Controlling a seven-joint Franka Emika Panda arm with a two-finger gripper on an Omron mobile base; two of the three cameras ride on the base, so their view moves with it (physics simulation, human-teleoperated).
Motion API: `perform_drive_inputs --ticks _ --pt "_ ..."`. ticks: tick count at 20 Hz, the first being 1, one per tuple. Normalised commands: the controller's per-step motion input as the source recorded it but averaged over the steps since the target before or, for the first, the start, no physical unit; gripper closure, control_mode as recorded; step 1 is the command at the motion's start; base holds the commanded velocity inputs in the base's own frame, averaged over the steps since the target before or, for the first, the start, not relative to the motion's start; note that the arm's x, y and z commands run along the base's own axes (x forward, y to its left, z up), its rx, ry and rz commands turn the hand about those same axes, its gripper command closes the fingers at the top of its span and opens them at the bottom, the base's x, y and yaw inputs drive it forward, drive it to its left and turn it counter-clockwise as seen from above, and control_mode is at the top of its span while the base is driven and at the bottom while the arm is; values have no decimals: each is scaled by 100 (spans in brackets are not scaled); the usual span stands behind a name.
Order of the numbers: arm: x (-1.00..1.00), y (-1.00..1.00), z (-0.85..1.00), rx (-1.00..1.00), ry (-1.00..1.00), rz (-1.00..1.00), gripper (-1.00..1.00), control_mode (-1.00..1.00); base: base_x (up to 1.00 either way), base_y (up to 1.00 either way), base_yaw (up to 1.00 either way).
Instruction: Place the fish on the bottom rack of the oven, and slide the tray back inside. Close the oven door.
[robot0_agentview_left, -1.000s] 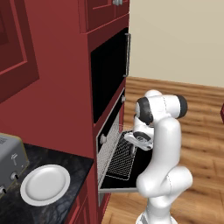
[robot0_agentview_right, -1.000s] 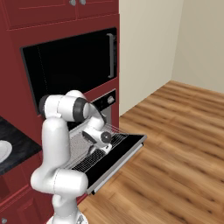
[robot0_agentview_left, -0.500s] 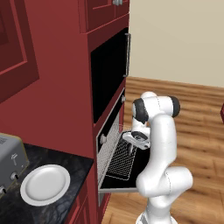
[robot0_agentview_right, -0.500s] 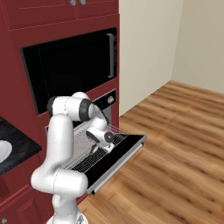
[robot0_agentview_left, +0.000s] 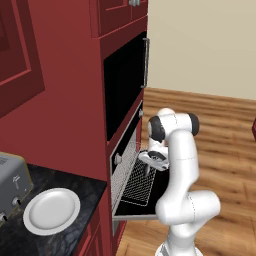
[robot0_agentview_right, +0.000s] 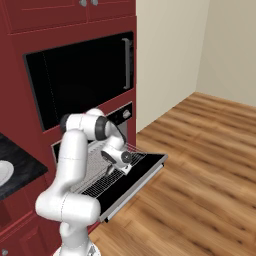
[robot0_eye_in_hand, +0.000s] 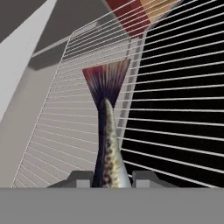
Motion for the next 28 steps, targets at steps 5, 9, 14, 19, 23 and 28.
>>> perform_drive_inputs --ticks 5,9,14,19,23,28 --pt "27 0 -29 0 0 0 100 -100 0 0 0" --pt "23 0 -26 0 0 0 100 -100 0 0 0" --pt "21 0 -24 0 0 0 100 -100 0 0 0" --pt "12 0 -15 0 -1 0 -100 -100 0 0 0" --pt "0 0 3 0 -4 2 -100 -100 0 0 0" --pt "-8 -2 38 0 -6 5 -100 -100 0 0 0"
